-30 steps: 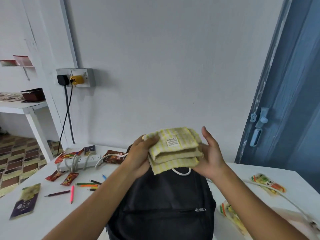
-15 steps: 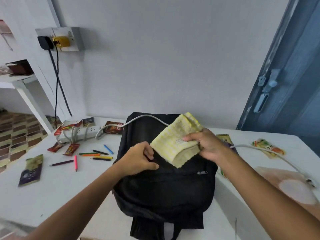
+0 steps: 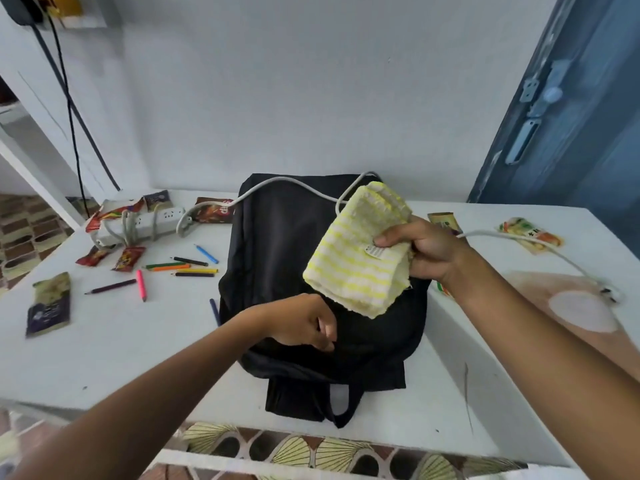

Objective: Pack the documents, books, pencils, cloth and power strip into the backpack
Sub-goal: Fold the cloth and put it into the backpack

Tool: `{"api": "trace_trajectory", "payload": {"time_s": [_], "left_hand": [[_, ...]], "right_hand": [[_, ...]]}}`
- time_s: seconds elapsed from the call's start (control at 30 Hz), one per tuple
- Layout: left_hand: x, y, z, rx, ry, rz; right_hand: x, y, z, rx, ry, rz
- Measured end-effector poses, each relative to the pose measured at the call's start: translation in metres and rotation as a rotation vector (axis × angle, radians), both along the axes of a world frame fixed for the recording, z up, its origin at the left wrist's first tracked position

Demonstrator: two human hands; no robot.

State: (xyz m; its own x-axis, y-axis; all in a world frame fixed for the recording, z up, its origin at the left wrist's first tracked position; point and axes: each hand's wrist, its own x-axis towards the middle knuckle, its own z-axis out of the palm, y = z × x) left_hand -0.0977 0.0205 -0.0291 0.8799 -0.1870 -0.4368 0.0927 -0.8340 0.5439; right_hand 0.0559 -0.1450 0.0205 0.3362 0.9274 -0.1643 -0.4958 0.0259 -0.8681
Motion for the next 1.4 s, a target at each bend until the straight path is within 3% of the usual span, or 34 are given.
{"api": "trace_trajectory", "payload": {"time_s": [0.13,0.27,0.47,0.6,0.73,0.87,1.07,1.17,1.2,1.27,1.4], "left_hand": [[0.002,0.016,0.011,-0.219,0.060,0.091],[0.017,0.045,0.027,-0.435,-0.081,0.281],[0.051,0.046,0.113,-0.079,-0.547,0.210],[0.059,0.046,0.164,0.076,-0.884,0.188],[0.062,0.045,0.194,0.188,-1.086,0.112],[0.063,0.042,0.207,0.240,-1.207,0.089],[0.066,0.043,0.212,0.241,-1.232,0.088],[0.066,0.044,0.216,0.240,-1.235,0.086],[0.066,0.045,0.217,0.236,-1.239,0.087],[0.066,0.047,0.218,0.222,-1.238,0.097],[0.066,0.051,0.219,0.193,-1.236,0.128]], "right_hand": [[-0.011,-0.005,-0.005,0.015,0.007,0.116],[-0.025,-0.003,-0.005,0.026,0.016,0.267],[-0.034,0.007,0.005,-0.007,-0.014,0.342],[-0.044,0.014,0.004,-0.200,-0.060,0.197],[-0.051,0.030,-0.001,-0.312,0.071,-0.042],[-0.042,0.053,-0.012,-0.240,0.357,-0.503],[-0.010,0.101,-0.017,-0.274,0.309,-0.675],[0.000,0.121,-0.018,-0.348,0.183,-0.643],[0.004,0.127,-0.021,-0.429,0.059,-0.644],[0.007,0.131,-0.021,-0.586,-0.272,-0.638],[-0.010,0.116,-0.002,-0.876,-0.945,-0.394]]}}
